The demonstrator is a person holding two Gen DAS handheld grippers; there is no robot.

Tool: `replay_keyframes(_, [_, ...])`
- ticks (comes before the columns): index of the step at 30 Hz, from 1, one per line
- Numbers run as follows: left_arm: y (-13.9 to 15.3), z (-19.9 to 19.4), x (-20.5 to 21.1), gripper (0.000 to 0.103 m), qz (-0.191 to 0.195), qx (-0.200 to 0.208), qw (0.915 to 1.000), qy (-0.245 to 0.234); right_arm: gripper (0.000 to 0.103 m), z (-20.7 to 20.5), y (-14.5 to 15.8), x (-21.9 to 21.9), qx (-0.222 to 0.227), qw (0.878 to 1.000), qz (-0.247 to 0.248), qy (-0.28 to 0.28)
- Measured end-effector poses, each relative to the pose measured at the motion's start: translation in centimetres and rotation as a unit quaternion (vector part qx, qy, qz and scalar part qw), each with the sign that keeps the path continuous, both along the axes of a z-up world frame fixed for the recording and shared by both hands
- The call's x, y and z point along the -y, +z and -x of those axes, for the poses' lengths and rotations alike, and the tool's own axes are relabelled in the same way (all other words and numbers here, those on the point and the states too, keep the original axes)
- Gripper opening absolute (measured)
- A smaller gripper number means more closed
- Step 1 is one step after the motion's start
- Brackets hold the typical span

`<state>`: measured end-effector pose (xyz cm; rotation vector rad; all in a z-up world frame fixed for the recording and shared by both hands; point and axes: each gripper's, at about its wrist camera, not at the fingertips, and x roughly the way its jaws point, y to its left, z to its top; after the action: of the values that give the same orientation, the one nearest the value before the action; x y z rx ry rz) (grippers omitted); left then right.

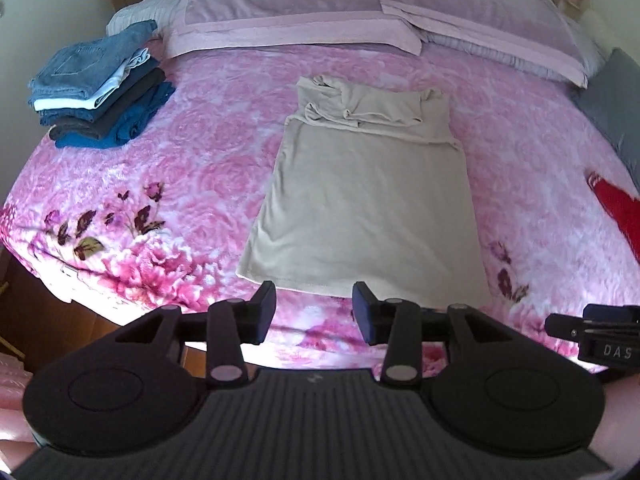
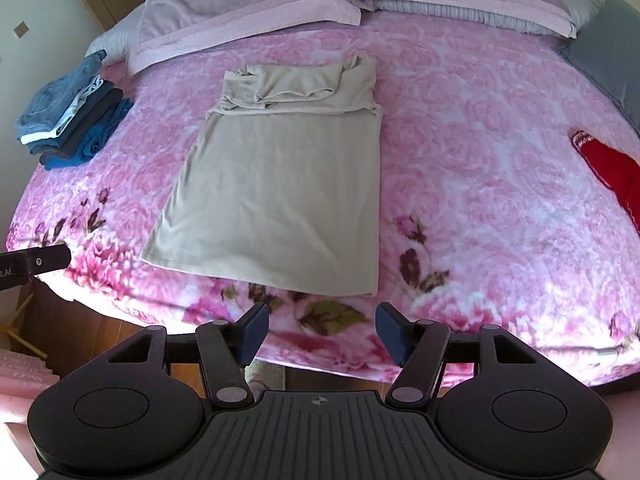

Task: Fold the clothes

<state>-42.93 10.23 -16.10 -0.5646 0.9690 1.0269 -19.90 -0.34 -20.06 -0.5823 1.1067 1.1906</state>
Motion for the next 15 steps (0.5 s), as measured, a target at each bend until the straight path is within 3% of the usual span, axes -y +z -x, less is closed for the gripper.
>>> replay_keyframes(15, [0.1, -0.3, 2.7, 0.041, 0.011, -0.009, 0.9996, -0.023, 0.063, 1.2, 0.4, 2.2, -0.008, 1.000, 0.009, 0.007])
